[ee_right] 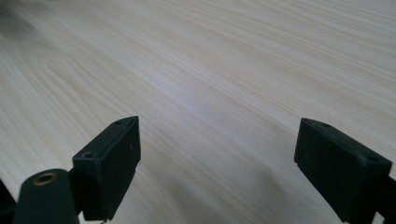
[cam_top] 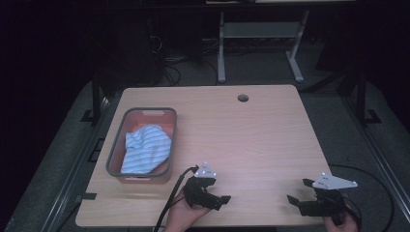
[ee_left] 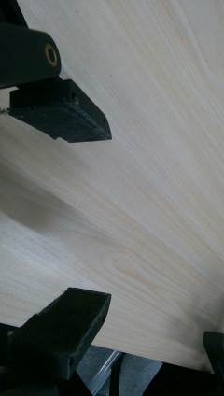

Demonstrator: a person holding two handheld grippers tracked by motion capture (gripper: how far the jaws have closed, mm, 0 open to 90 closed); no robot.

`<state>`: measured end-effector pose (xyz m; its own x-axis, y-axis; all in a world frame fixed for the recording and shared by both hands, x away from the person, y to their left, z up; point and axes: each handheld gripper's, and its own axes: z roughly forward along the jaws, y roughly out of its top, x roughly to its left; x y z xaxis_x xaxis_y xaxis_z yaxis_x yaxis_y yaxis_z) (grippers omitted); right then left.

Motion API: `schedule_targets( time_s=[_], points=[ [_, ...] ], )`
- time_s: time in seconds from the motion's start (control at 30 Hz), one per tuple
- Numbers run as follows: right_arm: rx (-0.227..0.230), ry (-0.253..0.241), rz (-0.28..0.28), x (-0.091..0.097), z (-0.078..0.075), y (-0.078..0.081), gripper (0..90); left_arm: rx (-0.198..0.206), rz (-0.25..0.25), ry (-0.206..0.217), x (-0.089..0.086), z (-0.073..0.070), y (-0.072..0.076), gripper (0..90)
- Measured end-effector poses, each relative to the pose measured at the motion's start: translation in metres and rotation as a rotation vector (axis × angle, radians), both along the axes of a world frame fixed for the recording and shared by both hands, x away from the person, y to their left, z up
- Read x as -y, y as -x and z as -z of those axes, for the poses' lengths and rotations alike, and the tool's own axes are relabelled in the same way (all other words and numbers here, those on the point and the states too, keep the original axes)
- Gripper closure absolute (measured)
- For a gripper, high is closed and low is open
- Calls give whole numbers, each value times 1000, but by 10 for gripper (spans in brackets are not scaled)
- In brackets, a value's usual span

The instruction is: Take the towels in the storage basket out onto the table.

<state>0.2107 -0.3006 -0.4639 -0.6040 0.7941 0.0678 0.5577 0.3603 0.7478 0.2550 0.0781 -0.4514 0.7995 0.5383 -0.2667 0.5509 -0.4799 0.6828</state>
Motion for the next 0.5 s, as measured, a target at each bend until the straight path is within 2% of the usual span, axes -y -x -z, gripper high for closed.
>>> schedule_targets(
  time_s=[0.07,0.17,0.2,0.33,0.4,0.47,0.5],
  points=[
    [1,3,0,0,-1,1,141,2,3,2,1,-5,-2,171],
    [5,-6,3,1,-1,0,141,28,11,-15,2,-14,-4,171],
    [5,-6,3,1,-1,0,141,30,9,-7,3,-17,-5,171],
    [15,-13,9,2,-2,1,141,3,21,0,7,-26,-8,171],
    [15,-10,10,2,-2,1,141,6,21,-18,9,-28,-11,171],
    [12,-9,6,1,-2,1,141,-17,29,-21,12,-30,-15,171],
    [16,-6,4,1,-3,0,141,-17,32,-22,13,-30,-16,171]
  ],
)
